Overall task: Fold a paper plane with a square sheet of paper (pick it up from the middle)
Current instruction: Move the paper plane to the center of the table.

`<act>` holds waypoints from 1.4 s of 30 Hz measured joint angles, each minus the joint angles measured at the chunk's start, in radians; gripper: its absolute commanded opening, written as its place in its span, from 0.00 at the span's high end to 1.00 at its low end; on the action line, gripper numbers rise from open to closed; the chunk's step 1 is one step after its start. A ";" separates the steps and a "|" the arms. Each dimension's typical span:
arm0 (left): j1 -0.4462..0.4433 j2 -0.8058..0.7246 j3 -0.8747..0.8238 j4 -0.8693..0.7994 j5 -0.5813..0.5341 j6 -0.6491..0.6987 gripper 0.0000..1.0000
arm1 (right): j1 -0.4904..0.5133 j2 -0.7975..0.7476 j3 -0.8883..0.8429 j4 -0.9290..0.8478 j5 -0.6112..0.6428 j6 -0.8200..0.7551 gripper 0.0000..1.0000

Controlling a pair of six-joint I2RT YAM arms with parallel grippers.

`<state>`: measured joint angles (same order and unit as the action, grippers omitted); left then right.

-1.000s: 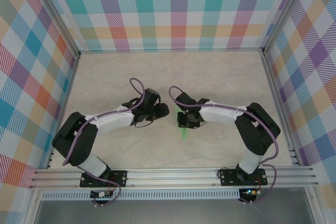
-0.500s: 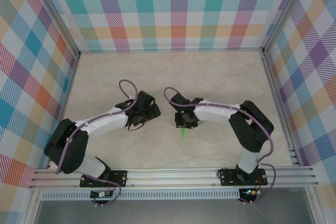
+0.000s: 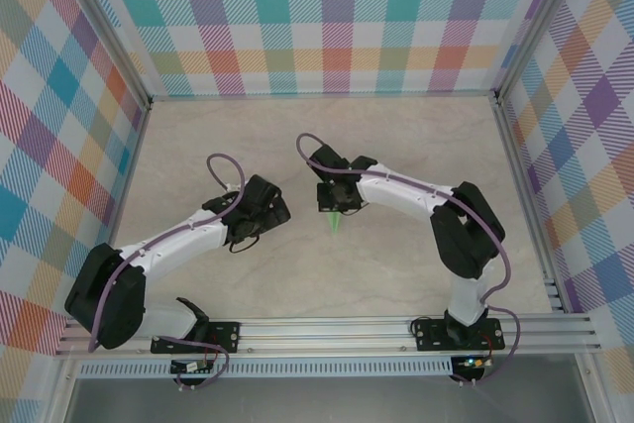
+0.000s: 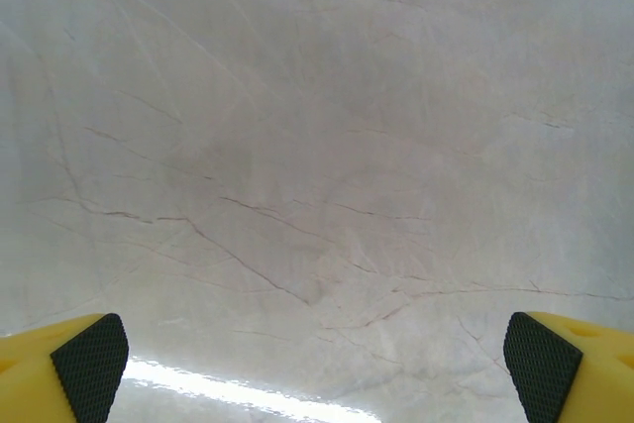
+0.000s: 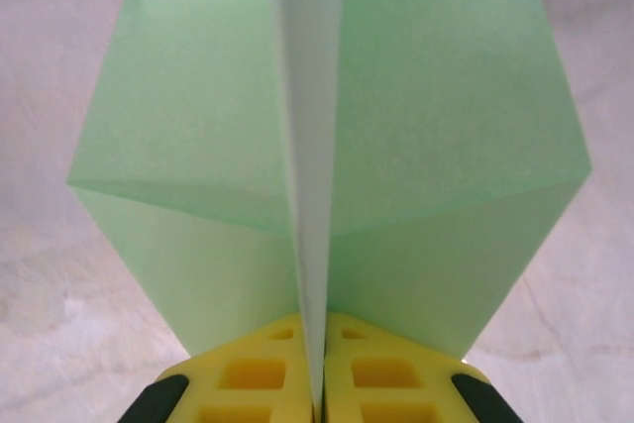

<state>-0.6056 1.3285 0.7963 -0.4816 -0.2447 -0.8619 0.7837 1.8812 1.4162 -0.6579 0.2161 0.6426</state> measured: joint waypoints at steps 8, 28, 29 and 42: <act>0.020 -0.025 -0.002 -0.041 -0.105 0.038 0.00 | -0.084 0.219 0.240 -0.019 -0.018 -0.104 0.90; 0.026 0.034 -0.043 -0.016 -0.085 0.067 0.00 | -0.095 0.394 0.420 -0.175 -0.027 -0.100 0.79; 0.026 0.035 -0.043 -0.014 -0.085 0.067 0.00 | -0.095 0.396 0.420 -0.176 -0.028 -0.098 0.79; 0.026 0.036 -0.043 -0.014 -0.085 0.071 0.00 | -0.095 0.409 0.438 -0.199 -0.045 -0.079 0.74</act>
<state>-0.5800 1.3643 0.7532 -0.4957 -0.3294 -0.7914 0.6884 2.2906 1.8538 -0.8566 0.1715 0.5640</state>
